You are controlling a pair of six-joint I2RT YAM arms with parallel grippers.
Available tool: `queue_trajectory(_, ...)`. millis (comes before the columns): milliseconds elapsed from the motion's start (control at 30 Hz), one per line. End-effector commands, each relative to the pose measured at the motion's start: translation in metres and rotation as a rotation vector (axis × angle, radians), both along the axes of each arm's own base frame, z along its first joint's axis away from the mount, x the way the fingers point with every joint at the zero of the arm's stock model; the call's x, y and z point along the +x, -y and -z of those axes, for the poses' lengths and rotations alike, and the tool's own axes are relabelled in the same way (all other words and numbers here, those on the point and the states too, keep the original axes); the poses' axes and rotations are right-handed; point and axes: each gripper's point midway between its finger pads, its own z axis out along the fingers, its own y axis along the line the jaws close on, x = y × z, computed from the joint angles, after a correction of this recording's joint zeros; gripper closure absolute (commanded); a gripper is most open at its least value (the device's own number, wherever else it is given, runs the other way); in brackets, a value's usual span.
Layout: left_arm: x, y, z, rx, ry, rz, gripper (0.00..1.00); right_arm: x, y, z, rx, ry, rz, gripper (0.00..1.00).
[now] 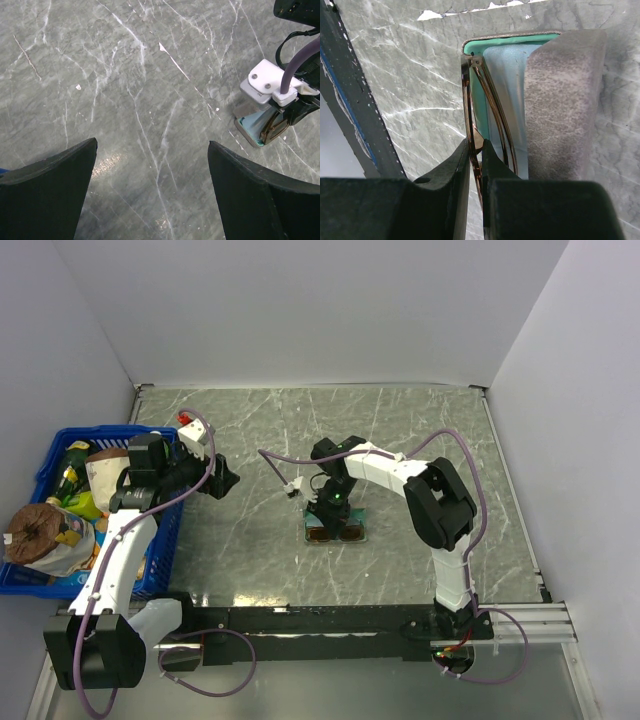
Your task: Organize the sunglasses
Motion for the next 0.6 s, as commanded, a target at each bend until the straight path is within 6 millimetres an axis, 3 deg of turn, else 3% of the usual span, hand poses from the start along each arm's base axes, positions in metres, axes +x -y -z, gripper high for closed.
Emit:
queue_trajectory(0, 0.0027, 0.0021, -0.0069, -0.009, 0.037, 0.021, 0.04, -0.0034, 0.0028, 0.0071, -0.026, -0.020, 0.012, 1.00)
queue_trajectory(333, 0.0028, 0.0023, -0.0072, -0.008, 0.039, 0.022, 0.04, -0.0022, 0.0039, 0.0086, -0.037, -0.015, 0.019, 1.00)
queue_trajectory(567, 0.0023, 0.0027, -0.0068, -0.009, 0.036, 0.026, 0.04, -0.0013, 0.0046, 0.0089, -0.041, -0.008, 0.022, 0.92)
